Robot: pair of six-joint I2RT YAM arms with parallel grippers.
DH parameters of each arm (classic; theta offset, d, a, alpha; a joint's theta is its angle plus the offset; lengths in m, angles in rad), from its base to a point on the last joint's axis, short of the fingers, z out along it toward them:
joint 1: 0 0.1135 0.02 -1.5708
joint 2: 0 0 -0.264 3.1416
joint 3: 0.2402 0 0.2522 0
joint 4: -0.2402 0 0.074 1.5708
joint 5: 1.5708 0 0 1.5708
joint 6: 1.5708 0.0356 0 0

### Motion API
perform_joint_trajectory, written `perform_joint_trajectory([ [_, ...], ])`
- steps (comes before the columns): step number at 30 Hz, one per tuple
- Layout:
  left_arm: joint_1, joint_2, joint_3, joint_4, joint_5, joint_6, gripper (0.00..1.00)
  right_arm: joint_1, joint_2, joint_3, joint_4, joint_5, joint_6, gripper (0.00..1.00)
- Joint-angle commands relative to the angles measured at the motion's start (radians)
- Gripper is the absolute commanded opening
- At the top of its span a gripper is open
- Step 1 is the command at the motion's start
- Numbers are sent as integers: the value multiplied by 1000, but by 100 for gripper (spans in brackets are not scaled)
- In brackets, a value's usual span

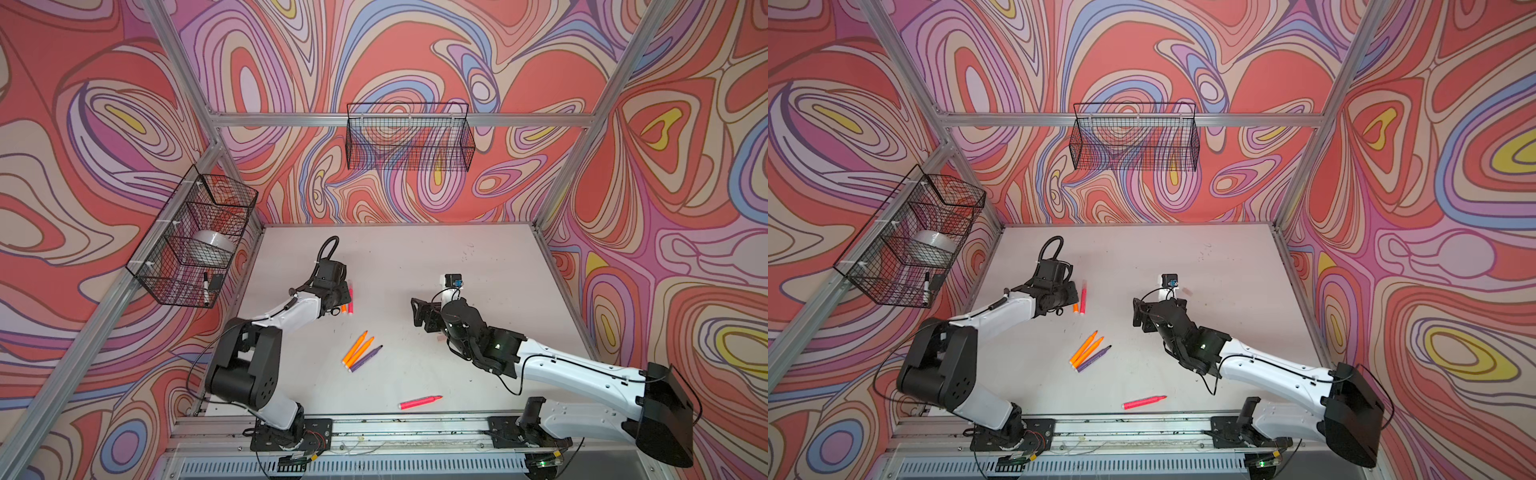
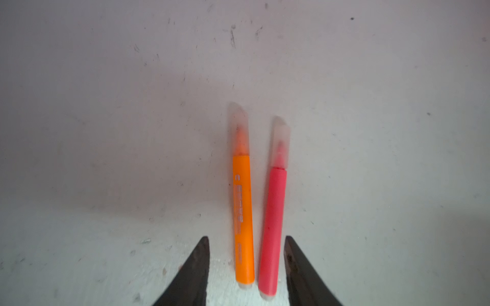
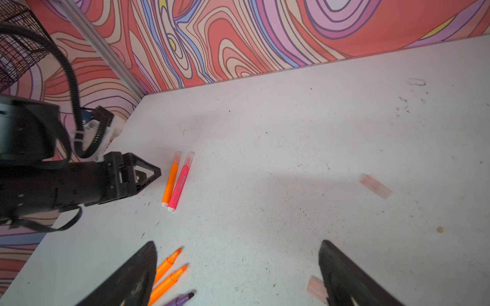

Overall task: Insert pens into pen caps
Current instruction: Place a pen at the middle-left of the table, then pick up the pen from the bottom-center of the table.

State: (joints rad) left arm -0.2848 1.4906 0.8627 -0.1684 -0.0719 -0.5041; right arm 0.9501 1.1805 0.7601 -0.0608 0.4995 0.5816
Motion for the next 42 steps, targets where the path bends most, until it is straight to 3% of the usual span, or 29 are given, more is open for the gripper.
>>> perform_joint_trajectory([
  [1, -64, -172, -94, 28, 1, 65, 49, -1, -1, 6, -46, 36, 10, 98],
  [9, -279, -576, -357, 133, 120, 135, 55, -2, -26, 19, -96, -1, 30, 98],
  [13, -377, -662, -437, 151, 262, 168, 56, -3, -55, 7, -130, -35, 58, 93],
  [15, -464, -667, -448, 152, 243, 183, 56, -3, -75, -9, -142, -39, 72, 92],
  [19, -642, -615, -455, 168, 224, 250, 54, -3, -135, -48, -166, -55, 104, 90],
  [25, -804, -481, -492, 313, 328, 308, 53, -3, -227, -77, -253, -16, 116, 90],
  [29, -917, -370, -494, 382, 309, 352, 52, -5, -268, -86, -277, 8, 120, 91],
  [35, -999, -206, -443, 377, 210, 371, 45, -5, -269, -77, -286, 20, 113, 91],
  [42, -1006, -173, -439, 376, 166, 366, 48, -5, -237, -65, -289, 23, 104, 91],
])
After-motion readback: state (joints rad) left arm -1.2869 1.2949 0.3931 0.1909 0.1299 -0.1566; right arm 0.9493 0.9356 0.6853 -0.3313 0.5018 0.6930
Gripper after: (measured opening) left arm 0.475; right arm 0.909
